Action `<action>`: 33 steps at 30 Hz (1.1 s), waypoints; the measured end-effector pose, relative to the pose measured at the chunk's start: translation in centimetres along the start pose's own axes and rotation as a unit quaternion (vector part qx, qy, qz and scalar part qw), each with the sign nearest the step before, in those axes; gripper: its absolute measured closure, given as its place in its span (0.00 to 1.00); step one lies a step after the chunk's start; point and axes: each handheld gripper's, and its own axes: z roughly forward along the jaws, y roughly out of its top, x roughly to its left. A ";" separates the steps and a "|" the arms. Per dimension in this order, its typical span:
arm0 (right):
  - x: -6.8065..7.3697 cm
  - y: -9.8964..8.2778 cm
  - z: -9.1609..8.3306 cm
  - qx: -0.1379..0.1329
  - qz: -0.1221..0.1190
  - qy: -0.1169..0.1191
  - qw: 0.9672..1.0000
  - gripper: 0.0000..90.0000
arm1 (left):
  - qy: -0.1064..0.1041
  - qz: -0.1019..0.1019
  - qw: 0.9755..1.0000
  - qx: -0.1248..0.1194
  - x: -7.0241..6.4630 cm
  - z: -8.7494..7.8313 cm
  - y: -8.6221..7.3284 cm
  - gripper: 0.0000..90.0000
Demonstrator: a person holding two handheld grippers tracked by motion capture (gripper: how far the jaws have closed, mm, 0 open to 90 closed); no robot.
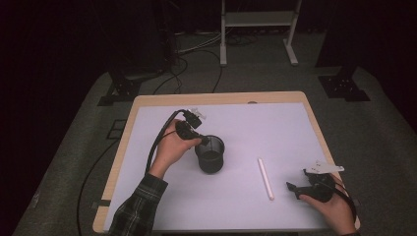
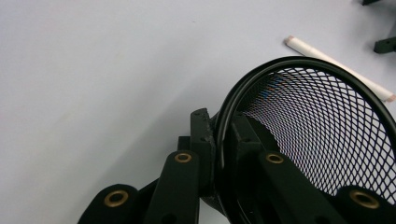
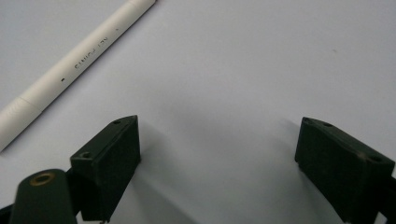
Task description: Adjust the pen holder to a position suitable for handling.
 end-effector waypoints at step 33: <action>0.0 0.0 0.0 0.000 0.000 0.000 1.000 0.14 | -0.022 0.027 0.999 0.016 -2.9 3.6 0.6 0.91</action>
